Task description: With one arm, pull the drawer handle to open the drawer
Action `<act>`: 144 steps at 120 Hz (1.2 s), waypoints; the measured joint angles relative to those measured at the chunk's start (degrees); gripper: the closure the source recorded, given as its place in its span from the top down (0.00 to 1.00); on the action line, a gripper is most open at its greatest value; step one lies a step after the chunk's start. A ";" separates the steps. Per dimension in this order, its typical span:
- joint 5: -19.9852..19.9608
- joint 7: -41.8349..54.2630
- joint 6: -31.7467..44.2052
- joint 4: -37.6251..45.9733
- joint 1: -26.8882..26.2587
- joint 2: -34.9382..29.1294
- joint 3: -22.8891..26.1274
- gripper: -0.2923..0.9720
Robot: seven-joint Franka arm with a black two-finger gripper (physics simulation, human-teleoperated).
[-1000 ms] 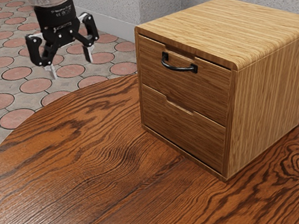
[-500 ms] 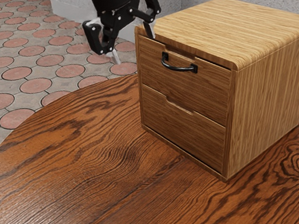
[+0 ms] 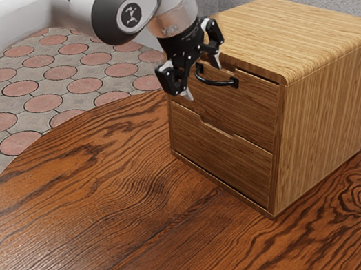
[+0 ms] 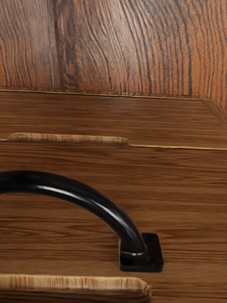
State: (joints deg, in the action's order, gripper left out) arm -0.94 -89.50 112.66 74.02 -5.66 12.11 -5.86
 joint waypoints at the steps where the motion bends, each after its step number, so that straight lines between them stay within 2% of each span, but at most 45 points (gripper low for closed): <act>1: -0.04 -0.05 0.23 0.30 -0.02 -0.14 -0.09 0.71; 17: -0.46 -0.65 3.72 4.94 0.06 -2.55 -1.03 0.64; 37: -0.72 -0.93 7.74 6.32 -0.03 -2.83 -1.24 0.49; 62: -1.07 -0.99 10.84 6.57 -0.15 -2.81 -1.24 0.39; 132: -3.19 -0.85 14.81 9.68 -0.17 -2.98 -1.19 0.29; 144: -3.23 -0.83 15.10 11.93 -0.12 -4.89 -1.20 0.28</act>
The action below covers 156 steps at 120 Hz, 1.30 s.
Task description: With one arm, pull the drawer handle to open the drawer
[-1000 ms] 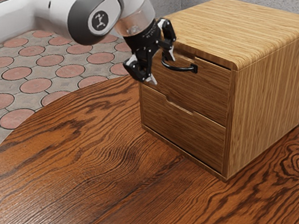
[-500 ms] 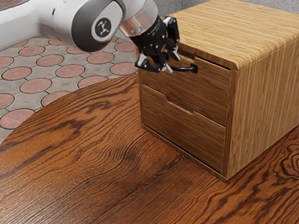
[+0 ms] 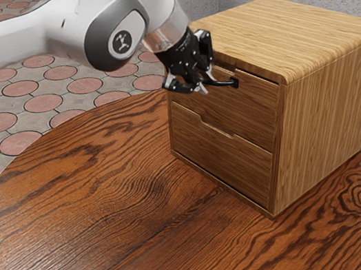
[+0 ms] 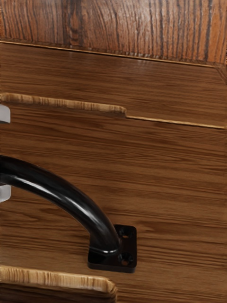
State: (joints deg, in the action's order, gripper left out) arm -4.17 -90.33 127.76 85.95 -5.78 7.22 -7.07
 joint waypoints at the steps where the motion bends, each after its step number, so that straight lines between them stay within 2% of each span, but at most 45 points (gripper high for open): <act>1: 0.00 0.00 0.03 0.14 0.01 -0.14 0.00 0.28; 92: -0.50 0.49 2.42 5.74 -0.61 -3.87 0.46 0.27; 156: -0.69 0.98 2.95 11.47 0.43 -9.44 0.59 0.25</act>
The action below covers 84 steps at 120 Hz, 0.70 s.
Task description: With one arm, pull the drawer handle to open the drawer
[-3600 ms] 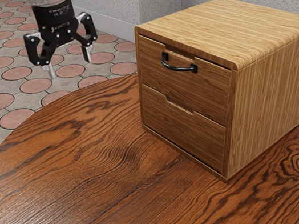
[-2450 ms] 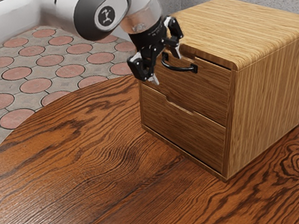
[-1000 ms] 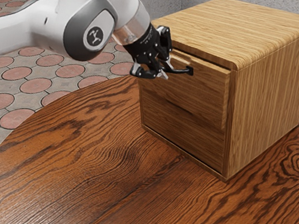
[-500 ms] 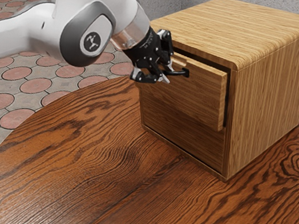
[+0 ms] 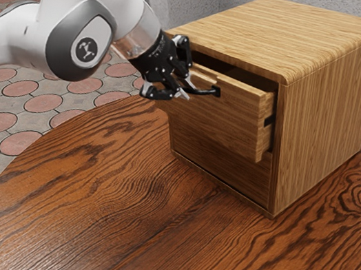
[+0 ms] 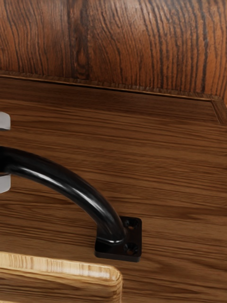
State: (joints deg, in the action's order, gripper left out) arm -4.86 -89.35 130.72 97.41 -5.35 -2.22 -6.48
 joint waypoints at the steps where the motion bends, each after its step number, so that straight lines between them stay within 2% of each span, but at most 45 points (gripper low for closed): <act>1: 0.00 0.01 0.01 0.02 -0.01 -0.04 -0.01 0.25; 41: -0.11 0.17 -0.02 1.23 0.11 -0.53 0.12 0.25; 84: -0.16 0.28 -0.02 4.51 -0.35 -3.91 0.20 0.25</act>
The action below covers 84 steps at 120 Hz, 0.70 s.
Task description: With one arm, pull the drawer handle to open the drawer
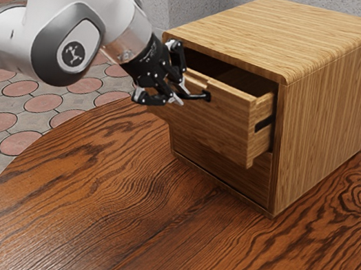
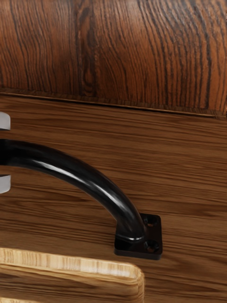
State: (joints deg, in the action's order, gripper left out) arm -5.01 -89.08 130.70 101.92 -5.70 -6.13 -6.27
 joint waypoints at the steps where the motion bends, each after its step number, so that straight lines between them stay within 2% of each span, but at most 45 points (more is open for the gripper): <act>1: 0.00 0.00 0.00 0.04 0.00 -0.01 0.00 0.25; 84: -0.06 0.05 -0.06 8.75 0.64 -7.63 0.48 0.25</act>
State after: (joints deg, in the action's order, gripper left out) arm -5.07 -89.02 130.64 110.67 -5.06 -13.76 -5.79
